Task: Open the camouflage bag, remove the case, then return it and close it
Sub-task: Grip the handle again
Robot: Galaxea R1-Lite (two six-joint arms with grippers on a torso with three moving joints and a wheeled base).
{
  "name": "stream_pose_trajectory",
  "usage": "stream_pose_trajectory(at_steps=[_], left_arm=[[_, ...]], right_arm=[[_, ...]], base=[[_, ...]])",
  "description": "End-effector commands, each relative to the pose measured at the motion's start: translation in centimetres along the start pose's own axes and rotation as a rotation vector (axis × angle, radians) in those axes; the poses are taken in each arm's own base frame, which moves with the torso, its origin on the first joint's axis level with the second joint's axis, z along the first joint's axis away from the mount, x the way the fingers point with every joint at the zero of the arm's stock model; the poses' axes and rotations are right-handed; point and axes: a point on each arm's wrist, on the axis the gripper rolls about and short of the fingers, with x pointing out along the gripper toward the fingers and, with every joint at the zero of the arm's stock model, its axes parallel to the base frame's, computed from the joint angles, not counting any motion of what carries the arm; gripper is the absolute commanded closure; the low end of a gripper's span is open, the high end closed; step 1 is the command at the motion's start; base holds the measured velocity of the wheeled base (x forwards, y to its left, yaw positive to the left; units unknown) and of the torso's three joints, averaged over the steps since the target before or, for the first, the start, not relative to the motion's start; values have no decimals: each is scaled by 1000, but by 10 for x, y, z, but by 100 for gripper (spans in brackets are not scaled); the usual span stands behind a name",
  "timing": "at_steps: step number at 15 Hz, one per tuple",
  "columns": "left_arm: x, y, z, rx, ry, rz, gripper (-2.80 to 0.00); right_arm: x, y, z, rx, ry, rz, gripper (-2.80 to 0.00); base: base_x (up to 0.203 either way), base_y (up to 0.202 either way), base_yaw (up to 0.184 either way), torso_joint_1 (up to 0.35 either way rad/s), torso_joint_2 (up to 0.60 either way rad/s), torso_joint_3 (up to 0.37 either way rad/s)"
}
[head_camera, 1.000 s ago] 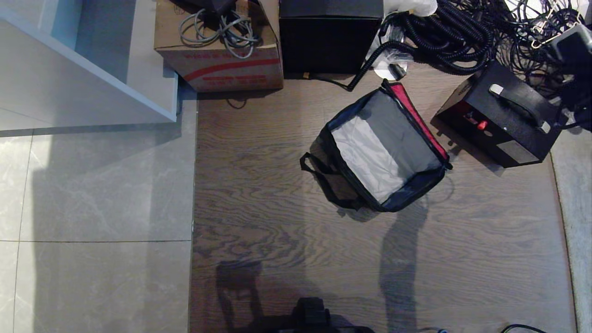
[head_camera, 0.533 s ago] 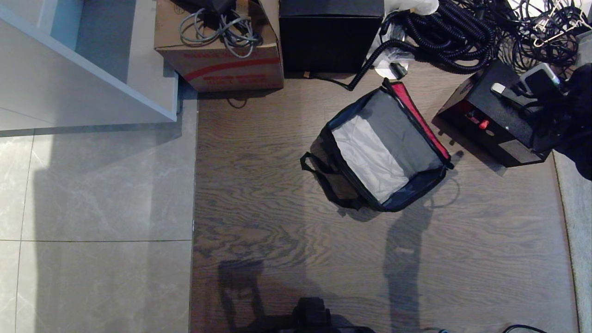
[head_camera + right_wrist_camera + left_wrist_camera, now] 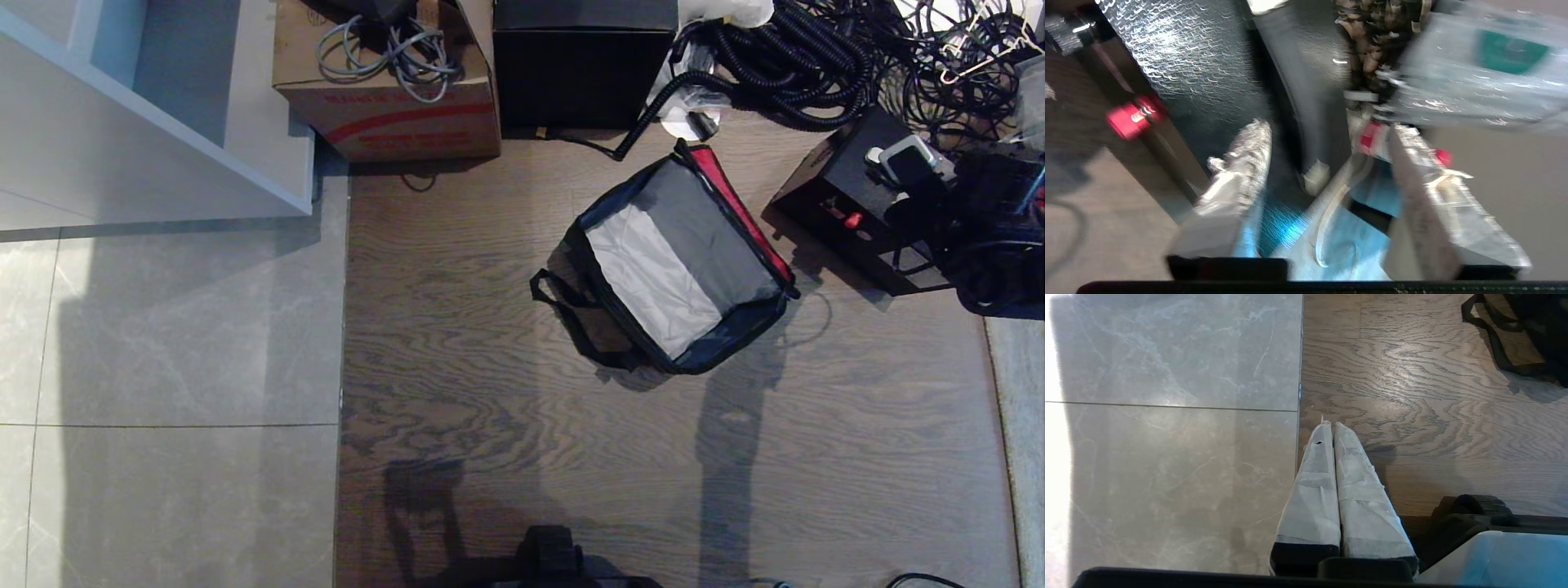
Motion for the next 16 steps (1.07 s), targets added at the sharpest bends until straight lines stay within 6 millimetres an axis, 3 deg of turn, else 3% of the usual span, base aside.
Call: stream_pose_trajectory(at_steps=[1, 5, 13, 14, 16], left_arm=[[0, 0, 0, 0, 0, 0, 0], [0, 0, 0, 0, 0, 0, 0], [0, 0, 0, 0, 0, 0, 0], [0, 0, 0, 0, 0, 0, 0], [0, 0, 0, 0, 0, 0, 0]], right_arm=[[22, 24, -15, -10, 5, 1, -280], [44, 22, -18, -22, -20, -66, -280], [71, 44, -42, -30, 3, -102, -280], [73, 49, -48, -37, 15, -91, 0], [74, 53, -53, -42, 27, -82, 0]], base=[[0, 0, 0, 0, 0, 0], [0, 0, 0, 0, 0, 0], [0, 0, 0, 0, 0, 0], [0, 0, 0, 0, 0, 0], [0, 0, 0, 0, 0, 0]])
